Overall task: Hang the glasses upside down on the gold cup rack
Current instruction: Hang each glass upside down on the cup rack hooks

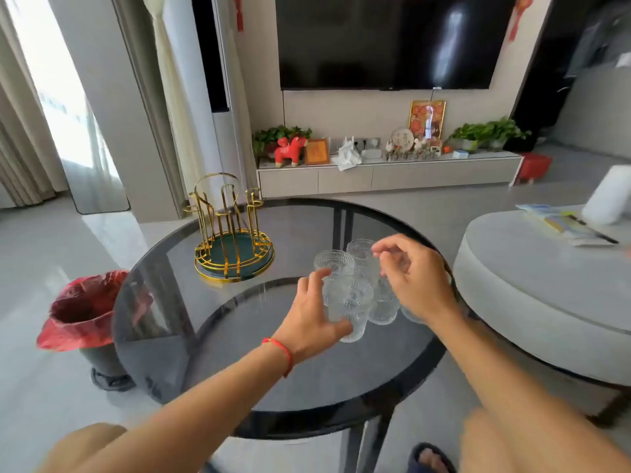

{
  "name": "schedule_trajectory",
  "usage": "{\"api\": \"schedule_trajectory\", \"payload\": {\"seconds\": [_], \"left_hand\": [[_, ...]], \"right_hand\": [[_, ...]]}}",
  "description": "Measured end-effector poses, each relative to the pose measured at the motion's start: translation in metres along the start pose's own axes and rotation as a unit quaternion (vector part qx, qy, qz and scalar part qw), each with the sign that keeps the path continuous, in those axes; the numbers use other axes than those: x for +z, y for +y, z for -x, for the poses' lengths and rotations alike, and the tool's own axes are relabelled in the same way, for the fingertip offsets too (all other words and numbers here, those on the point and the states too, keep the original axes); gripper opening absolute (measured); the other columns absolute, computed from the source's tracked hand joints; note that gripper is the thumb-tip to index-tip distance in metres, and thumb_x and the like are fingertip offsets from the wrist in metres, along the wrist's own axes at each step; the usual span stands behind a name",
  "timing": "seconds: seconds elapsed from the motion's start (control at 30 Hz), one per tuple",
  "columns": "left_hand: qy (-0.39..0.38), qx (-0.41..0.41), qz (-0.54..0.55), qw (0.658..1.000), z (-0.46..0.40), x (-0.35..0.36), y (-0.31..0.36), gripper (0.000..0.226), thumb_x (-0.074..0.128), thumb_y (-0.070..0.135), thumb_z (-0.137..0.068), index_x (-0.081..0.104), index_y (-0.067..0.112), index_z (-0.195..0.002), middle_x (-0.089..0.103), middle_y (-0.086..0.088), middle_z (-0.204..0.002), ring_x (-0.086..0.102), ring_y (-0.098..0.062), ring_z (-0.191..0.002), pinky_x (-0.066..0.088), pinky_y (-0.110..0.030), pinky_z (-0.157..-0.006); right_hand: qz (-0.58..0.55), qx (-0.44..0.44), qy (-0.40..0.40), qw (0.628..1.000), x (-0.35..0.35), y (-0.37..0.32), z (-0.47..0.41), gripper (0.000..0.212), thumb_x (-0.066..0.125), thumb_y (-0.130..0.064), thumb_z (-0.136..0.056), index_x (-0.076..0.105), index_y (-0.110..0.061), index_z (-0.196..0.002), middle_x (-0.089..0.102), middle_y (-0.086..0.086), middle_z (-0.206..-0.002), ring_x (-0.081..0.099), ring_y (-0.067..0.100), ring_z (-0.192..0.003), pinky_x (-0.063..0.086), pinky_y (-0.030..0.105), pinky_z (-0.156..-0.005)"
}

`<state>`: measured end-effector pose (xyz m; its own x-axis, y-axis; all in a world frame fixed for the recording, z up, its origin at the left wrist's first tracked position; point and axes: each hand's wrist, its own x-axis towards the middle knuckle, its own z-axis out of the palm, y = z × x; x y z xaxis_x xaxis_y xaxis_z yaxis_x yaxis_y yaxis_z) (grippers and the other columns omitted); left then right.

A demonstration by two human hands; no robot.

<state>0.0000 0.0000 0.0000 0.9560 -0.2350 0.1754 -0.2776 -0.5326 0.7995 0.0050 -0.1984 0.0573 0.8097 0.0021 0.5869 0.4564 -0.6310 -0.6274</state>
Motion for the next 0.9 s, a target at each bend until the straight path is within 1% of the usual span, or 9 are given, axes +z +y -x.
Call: {"api": "schedule_trajectory", "payload": {"seconds": [0.1,0.2,0.27,0.37,0.53,0.63,0.73,0.8,0.9], "left_hand": [[0.041,0.012,-0.064,0.997,-0.003,0.015,0.010,0.095,0.075,0.051,-0.069,0.026,0.027,-0.148,0.041,-0.002,-0.143,0.046,-0.023,-0.131,0.048,-0.042,-0.107],[0.088,-0.004,-0.106,0.991,-0.013,0.029,0.007,0.094,0.075,0.057,-0.069,0.028,0.027,-0.145,0.045,0.000,-0.140,0.049,-0.022,-0.128,0.053,-0.043,-0.099],[0.103,-0.006,-0.120,0.987,-0.020,0.031,0.002,0.091,0.077,0.055,-0.070,0.034,0.023,-0.144,0.047,0.002,-0.140,0.052,-0.020,-0.126,0.053,-0.038,-0.097],[0.120,-0.011,-0.092,0.988,-0.024,0.027,-0.004,0.090,0.081,0.053,-0.063,0.046,0.022,-0.140,0.055,0.005,-0.131,0.057,-0.013,-0.115,0.046,-0.021,-0.093],[0.116,-0.092,0.121,0.982,-0.023,-0.022,0.001,0.079,0.082,0.057,-0.048,0.060,0.029,-0.118,0.065,0.008,-0.113,0.066,-0.008,-0.100,0.058,-0.029,-0.082],[0.121,-0.135,0.320,0.930,-0.028,-0.050,0.004,0.077,0.081,0.048,-0.052,0.060,0.015,-0.118,0.067,-0.011,-0.115,0.070,-0.022,-0.097,0.064,-0.050,-0.077],[0.114,-0.145,0.421,0.888,-0.036,-0.071,0.001,0.075,0.076,0.042,-0.057,0.059,0.005,-0.120,0.062,-0.021,-0.120,0.065,-0.032,-0.110,0.062,-0.056,-0.084],[0.096,-0.146,0.481,0.859,-0.042,-0.082,-0.004,0.071,0.074,0.039,-0.065,0.060,0.003,-0.124,0.058,-0.030,-0.130,0.061,-0.042,-0.122,0.059,-0.058,-0.092],[0.066,-0.123,0.552,0.822,-0.052,-0.096,-0.019,0.050,0.075,0.040,-0.075,0.071,0.012,-0.116,0.066,-0.026,-0.130,0.065,-0.039,-0.120,0.059,-0.050,-0.093]], "right_hand": [[-0.089,0.059,0.045,0.993,0.002,0.006,0.019,0.017,0.064,-0.004,-0.096,0.074,-0.017,-0.097,0.077,0.000,-0.085,0.068,0.011,-0.059,0.059,0.039,-0.059],[-0.106,0.056,0.025,0.992,0.012,0.013,0.021,0.018,0.064,-0.005,-0.095,0.073,-0.021,-0.095,0.075,0.001,-0.081,0.064,0.016,-0.049,0.058,0.044,-0.053],[-0.100,0.055,0.007,0.993,0.013,0.017,0.013,0.017,0.065,-0.008,-0.095,0.073,-0.023,-0.094,0.074,-0.003,-0.081,0.065,0.025,-0.051,0.057,0.049,-0.054],[-0.107,0.055,-0.001,0.993,0.019,0.019,0.010,0.020,0.066,-0.008,-0.095,0.071,-0.027,-0.097,0.074,-0.004,-0.079,0.067,0.023,-0.055,0.057,0.046,-0.055],[-0.177,0.045,0.012,0.983,0.023,0.006,0.012,0.021,0.065,-0.015,-0.092,0.064,-0.023,-0.112,0.076,-0.003,-0.086,0.074,0.019,-0.088,0.059,0.032,-0.074],[-0.213,0.022,-0.036,0.976,0.033,-0.008,0.018,0.025,0.063,-0.025,-0.092,0.065,-0.028,-0.117,0.074,-0.010,-0.109,0.070,0.018,-0.111,0.055,0.023,-0.090],[-0.165,0.009,-0.097,0.982,0.052,-0.022,0.004,0.047,0.061,-0.042,-0.094,0.055,-0.031,-0.140,0.062,-0.016,-0.140,0.056,0.009,-0.136,0.046,0.025,-0.108],[-0.134,0.043,-0.129,0.982,0.065,-0.030,-0.019,0.061,0.063,-0.053,-0.093,0.044,-0.040,-0.149,0.054,-0.012,-0.147,0.055,0.006,-0.135,0.047,0.032,-0.110],[-0.144,0.124,-0.188,0.964,0.086,-0.043,-0.057,0.066,0.068,-0.065,-0.082,0.045,-0.050,-0.142,0.063,-0.002,-0.135,0.076,0.015,-0.102,0.058,0.045,-0.097]]}}
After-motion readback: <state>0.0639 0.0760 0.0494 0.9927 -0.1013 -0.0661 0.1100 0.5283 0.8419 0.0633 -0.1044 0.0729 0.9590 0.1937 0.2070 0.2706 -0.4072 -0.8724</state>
